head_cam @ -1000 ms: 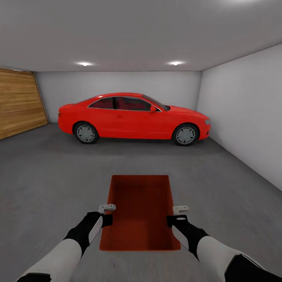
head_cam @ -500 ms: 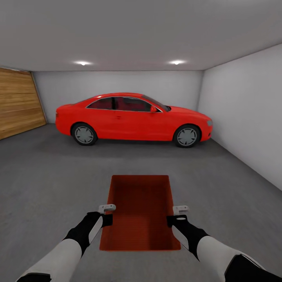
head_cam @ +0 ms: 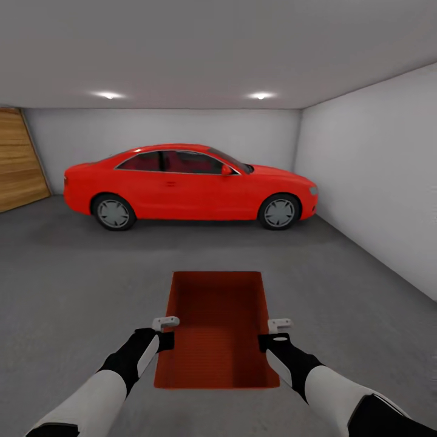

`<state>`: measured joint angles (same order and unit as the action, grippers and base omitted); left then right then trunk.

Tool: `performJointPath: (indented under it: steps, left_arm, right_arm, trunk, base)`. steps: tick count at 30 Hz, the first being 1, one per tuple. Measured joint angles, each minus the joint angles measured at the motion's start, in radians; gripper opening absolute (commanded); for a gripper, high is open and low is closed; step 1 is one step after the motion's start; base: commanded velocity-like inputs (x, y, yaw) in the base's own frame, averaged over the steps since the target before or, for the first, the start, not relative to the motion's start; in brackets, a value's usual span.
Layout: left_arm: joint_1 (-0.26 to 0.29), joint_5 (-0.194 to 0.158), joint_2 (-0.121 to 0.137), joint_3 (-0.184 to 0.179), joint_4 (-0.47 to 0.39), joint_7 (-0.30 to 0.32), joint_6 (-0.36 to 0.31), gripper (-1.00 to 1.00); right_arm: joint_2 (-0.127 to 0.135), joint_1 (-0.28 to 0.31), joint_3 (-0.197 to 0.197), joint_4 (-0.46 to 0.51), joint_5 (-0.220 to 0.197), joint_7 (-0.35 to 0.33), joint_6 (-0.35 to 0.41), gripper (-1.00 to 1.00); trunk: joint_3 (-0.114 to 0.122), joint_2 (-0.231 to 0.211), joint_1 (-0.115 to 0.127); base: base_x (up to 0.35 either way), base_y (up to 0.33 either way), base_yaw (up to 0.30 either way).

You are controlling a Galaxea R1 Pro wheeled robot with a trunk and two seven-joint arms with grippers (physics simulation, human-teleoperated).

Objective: Move the two storage containers from the living room to the garage. In the garage, place one container on the floor and stack the other container on top of it (either order is fine).

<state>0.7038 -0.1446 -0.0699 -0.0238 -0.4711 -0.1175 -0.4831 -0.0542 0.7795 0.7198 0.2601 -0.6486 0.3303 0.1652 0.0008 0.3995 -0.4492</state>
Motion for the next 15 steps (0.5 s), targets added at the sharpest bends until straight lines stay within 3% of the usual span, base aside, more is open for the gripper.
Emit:
performJointPath:
  steps: [15]
  left_arm:
    - [0.000, 0.000, 0.000, 0.000, 0.000, 0.000, 0.000, -1.00]
  right_arm:
    - [0.000, 0.000, 0.000, 0.000, 0.000, 0.000, 0.000, -1.00]
  trunk:
    - [0.000, 0.000, 0.000]
  base:
    - [0.321, 0.000, -0.250]
